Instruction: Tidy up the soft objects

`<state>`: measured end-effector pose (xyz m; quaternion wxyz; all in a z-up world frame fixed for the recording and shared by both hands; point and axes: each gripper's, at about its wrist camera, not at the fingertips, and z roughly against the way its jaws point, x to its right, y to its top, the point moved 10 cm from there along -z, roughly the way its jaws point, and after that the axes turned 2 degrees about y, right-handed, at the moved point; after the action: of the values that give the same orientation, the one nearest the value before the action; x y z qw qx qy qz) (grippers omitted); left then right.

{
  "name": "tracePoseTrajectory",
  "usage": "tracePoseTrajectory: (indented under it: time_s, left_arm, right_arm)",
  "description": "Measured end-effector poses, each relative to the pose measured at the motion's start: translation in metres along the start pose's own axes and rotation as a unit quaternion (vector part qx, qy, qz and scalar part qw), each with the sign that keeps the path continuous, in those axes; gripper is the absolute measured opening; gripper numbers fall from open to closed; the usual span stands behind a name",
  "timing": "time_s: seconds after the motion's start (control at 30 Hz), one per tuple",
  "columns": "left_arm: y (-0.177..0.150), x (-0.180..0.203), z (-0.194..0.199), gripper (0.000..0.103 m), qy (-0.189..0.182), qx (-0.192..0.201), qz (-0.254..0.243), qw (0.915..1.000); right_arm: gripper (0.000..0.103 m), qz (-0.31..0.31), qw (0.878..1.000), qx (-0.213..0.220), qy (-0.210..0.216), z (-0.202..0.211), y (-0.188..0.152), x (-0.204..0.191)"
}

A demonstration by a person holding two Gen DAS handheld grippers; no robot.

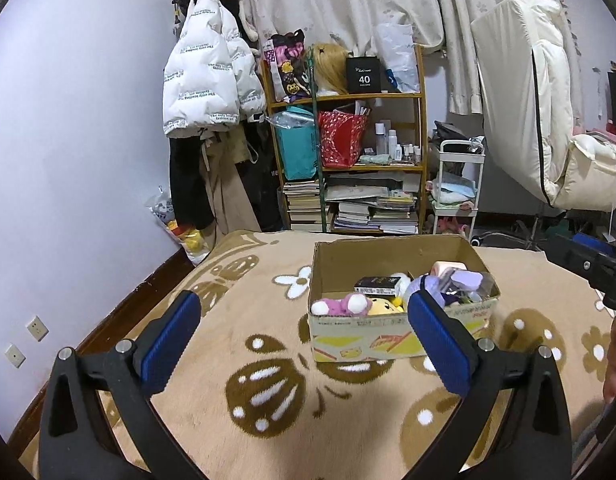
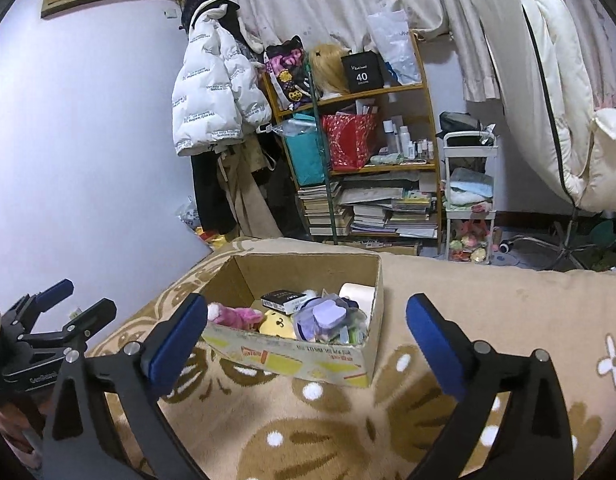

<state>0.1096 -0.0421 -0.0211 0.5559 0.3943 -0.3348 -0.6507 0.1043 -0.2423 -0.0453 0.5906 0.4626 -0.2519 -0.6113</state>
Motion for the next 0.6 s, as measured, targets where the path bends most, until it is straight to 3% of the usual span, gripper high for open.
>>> tracePoseTrajectory:
  time_s: [0.6]
  left_arm:
    - [-0.025, 0.01, 0.015, 0.102, -0.014, -0.002, -0.024, 0.9996]
  right_arm:
    - [0.103, 0.027, 0.999, -0.004, -0.036, 0.026, -0.026, -0.003]
